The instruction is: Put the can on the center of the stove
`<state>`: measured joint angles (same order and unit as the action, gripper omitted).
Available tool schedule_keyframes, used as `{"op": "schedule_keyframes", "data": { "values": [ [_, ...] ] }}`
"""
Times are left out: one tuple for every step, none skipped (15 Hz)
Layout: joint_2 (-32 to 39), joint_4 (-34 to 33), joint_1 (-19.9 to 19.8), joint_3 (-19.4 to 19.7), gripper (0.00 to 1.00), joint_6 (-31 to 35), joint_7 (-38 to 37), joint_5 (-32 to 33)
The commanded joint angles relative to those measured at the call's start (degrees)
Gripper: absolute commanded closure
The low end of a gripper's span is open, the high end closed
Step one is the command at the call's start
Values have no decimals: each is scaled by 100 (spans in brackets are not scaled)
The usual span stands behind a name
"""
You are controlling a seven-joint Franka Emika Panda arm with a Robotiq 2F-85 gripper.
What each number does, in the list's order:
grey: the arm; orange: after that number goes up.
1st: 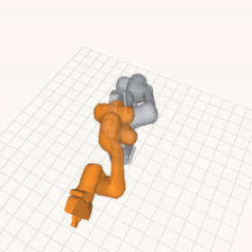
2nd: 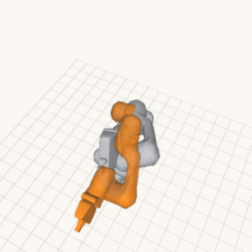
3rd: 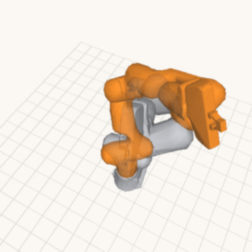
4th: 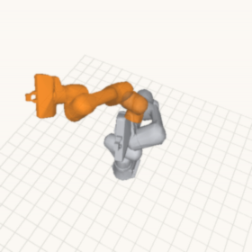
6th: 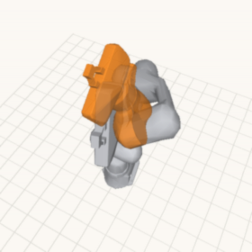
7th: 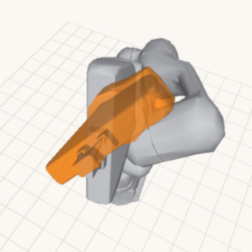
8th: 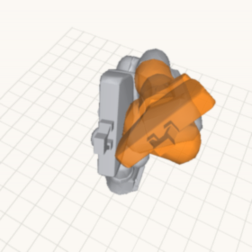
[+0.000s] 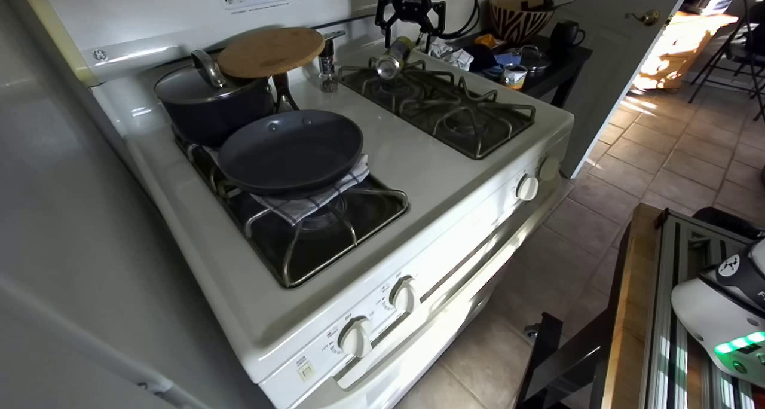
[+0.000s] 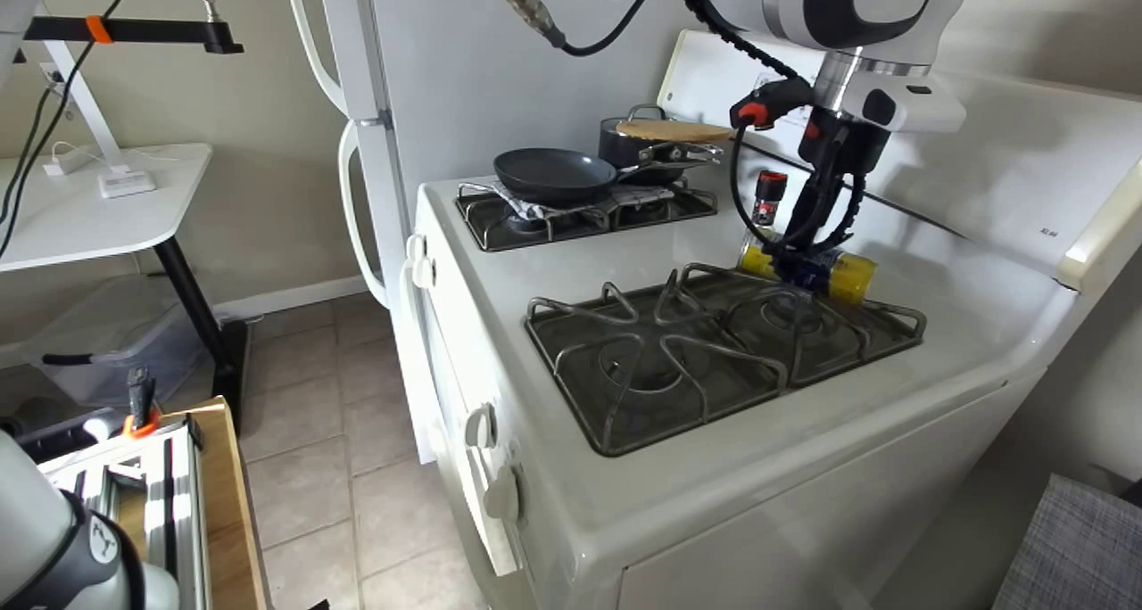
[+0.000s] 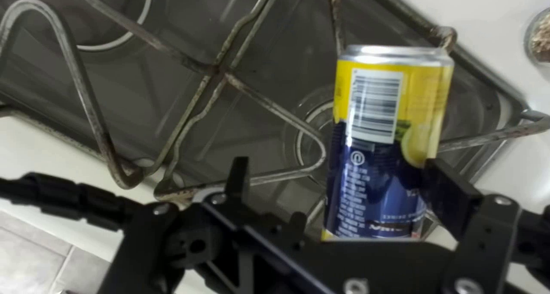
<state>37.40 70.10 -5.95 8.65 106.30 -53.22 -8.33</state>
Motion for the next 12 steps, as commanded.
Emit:
{"op": "schedule_keyframes", "data": {
  "values": [
    [263,-301,142,126,0,85,-261,325],
    [314,-352,156,140,0,178,-288,380],
    [356,-376,168,147,0,300,-305,420],
    [406,-405,190,160,0,427,-341,467],
    [458,-441,202,166,0,557,-374,501],
    [517,-485,205,159,0,646,-397,516],
    [578,-530,206,154,0,723,-422,515],
    [633,-573,201,135,0,757,-423,496],
    [685,-622,204,118,0,764,-421,478],
    [712,-648,205,102,2,753,-422,454],
    [735,-684,203,70,3,692,-376,430],
    [730,-690,205,40,5,644,-334,408]
  ]
}}
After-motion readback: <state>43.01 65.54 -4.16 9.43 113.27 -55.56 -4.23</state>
